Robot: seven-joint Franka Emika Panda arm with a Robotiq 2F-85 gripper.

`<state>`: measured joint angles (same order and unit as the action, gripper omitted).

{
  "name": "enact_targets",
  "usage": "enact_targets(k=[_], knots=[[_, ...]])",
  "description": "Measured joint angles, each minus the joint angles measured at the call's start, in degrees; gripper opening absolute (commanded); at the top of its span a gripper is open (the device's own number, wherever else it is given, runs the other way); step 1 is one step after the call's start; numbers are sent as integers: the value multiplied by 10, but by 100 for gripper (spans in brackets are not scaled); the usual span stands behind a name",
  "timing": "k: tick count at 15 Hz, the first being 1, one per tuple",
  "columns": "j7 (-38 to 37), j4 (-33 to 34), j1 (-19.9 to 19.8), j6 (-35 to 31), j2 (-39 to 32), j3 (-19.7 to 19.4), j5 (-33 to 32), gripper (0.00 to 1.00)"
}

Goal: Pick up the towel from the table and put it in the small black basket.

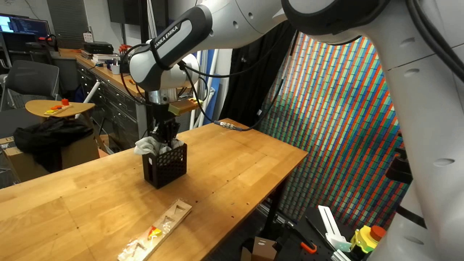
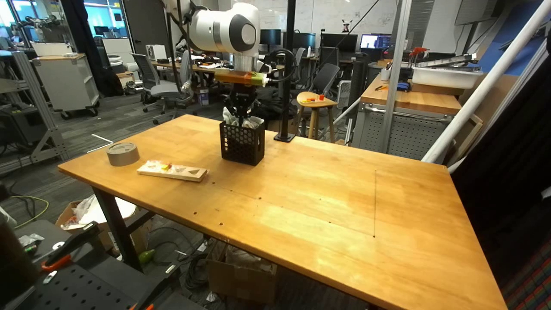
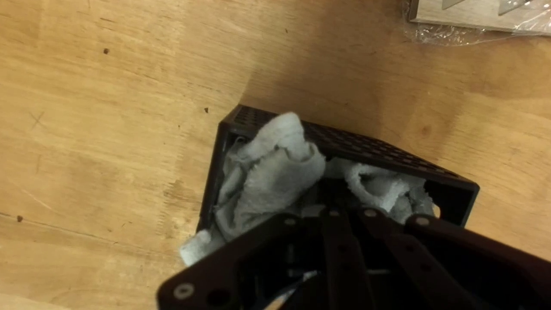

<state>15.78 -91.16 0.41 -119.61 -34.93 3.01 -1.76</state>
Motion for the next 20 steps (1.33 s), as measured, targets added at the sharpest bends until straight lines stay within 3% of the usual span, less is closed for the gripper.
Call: enact_targets(k=[9, 16, 20], knots=[[41, 38, -20, 13, -87, 35, 51, 1], [40, 54, -21, 28, -88, 37, 53, 1], [19, 54, -10, 35, -52, 34, 26, 1]])
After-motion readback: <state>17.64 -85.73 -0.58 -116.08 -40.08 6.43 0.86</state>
